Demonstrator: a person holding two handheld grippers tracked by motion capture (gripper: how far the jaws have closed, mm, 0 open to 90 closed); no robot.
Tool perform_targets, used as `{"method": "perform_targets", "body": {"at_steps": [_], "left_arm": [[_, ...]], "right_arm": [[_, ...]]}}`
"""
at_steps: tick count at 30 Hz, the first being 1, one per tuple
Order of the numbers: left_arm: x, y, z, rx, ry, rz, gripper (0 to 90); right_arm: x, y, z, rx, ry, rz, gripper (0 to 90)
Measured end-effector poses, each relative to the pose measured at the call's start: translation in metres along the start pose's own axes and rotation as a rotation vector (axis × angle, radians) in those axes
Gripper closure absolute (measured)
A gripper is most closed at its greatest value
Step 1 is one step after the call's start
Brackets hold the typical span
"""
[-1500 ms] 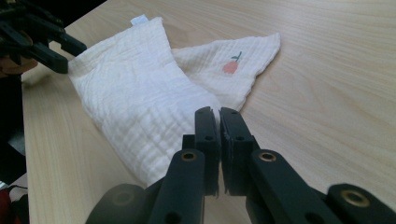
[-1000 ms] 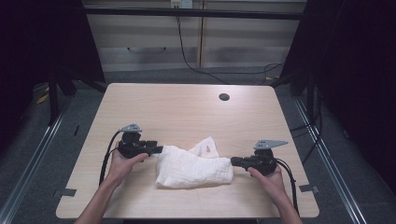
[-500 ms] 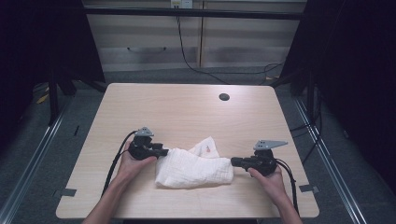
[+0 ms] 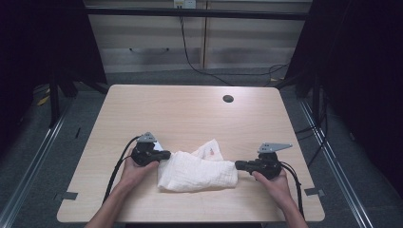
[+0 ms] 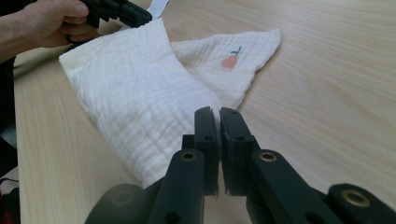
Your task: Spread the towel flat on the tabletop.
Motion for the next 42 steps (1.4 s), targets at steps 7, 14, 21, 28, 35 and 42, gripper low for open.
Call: {"method": "perform_targets", "body": {"at_steps": [7,14,21,28,35,42], "left_arm": [[0.005,0.003,-0.014,-0.041,0.067,-0.027,85.9],[0.014,0.004,-0.037,-0.057,0.160,-0.037,85.9],[0.019,0.002,-0.051,-0.060,0.223,-0.072,85.9],[0.028,0.003,-0.067,-0.057,0.258,-0.055,86.0],[0.041,0.000,-0.078,-0.052,0.274,-0.049,86.2],[0.070,-0.004,-0.095,-0.022,0.315,-0.018,86.2]], "right_arm": [[0.003,0.001,-0.006,0.008,0.039,0.008,86.4],[0.006,0.001,-0.012,-0.005,0.065,0.012,86.4],[0.015,0.001,-0.020,-0.010,0.104,0.004,86.4],[0.034,0.001,-0.025,-0.012,0.140,-0.017,86.6],[0.058,0.003,-0.031,-0.020,0.170,-0.035,86.7],[0.090,0.006,-0.037,-0.034,0.191,-0.064,86.7]]}}
Point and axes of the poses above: each handheld gripper's, and its own axes: z roughly forward along the jaws, x roughly out of its top, y roughly to its right, the point moved 2 cm from there along z, roughly forward along the jaws, and after that the axes turned 3 degrees about x, right-handed, at the moved point
